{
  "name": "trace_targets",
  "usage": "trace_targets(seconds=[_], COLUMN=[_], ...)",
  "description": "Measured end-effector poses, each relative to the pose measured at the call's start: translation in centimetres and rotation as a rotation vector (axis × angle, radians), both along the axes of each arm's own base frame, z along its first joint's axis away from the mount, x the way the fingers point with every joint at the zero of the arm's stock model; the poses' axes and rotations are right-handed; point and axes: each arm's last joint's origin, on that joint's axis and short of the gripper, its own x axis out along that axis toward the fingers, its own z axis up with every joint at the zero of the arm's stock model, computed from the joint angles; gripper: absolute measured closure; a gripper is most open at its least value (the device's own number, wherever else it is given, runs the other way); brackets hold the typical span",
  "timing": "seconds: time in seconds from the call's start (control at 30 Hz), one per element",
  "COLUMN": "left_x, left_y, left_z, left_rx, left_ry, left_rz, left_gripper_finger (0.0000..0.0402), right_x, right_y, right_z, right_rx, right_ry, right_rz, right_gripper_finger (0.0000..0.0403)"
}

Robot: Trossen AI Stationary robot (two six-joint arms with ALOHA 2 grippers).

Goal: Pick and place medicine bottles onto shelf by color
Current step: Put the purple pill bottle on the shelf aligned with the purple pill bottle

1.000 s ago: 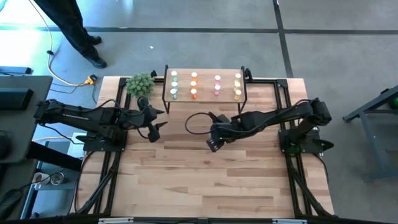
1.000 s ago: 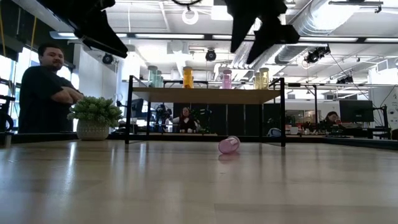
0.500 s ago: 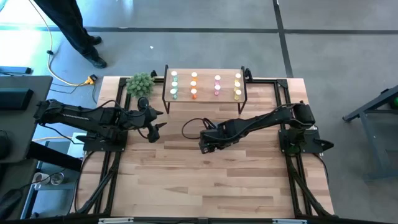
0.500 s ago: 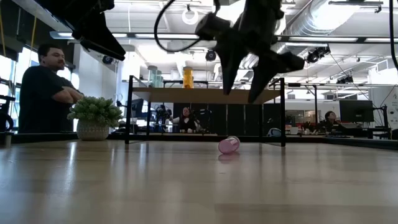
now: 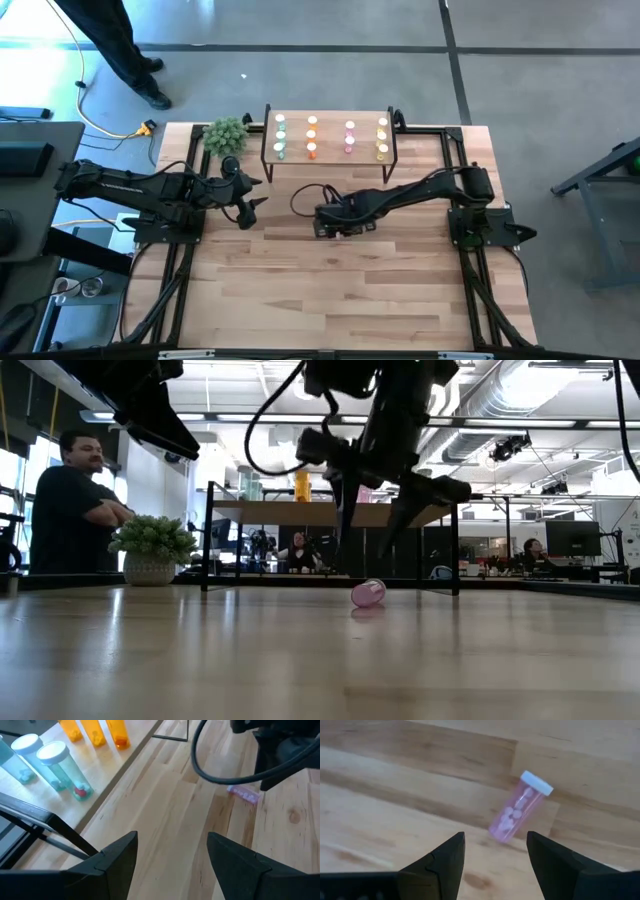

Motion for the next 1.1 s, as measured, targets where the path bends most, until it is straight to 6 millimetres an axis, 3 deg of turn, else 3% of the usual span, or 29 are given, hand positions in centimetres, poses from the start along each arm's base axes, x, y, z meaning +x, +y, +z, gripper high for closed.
trace_targets(seconds=[0.83, 1.1], left_x=[0.0, 0.0], left_y=[0.0, -0.1], left_z=[-0.1, -0.1], left_rx=[-0.001, -0.017], left_ry=[0.007, 0.011], left_rz=[-0.003, -0.02], left_gripper_finger=[0.0172, 0.0172], right_x=[1.1, 1.0], right_y=[-0.6, -0.6], right_z=[-5.0, -5.1], right_rx=[0.016, 0.012], right_ry=[0.127, 0.142], right_rz=[-0.015, 0.038], right_gripper_finger=[0.0199, 0.0251])
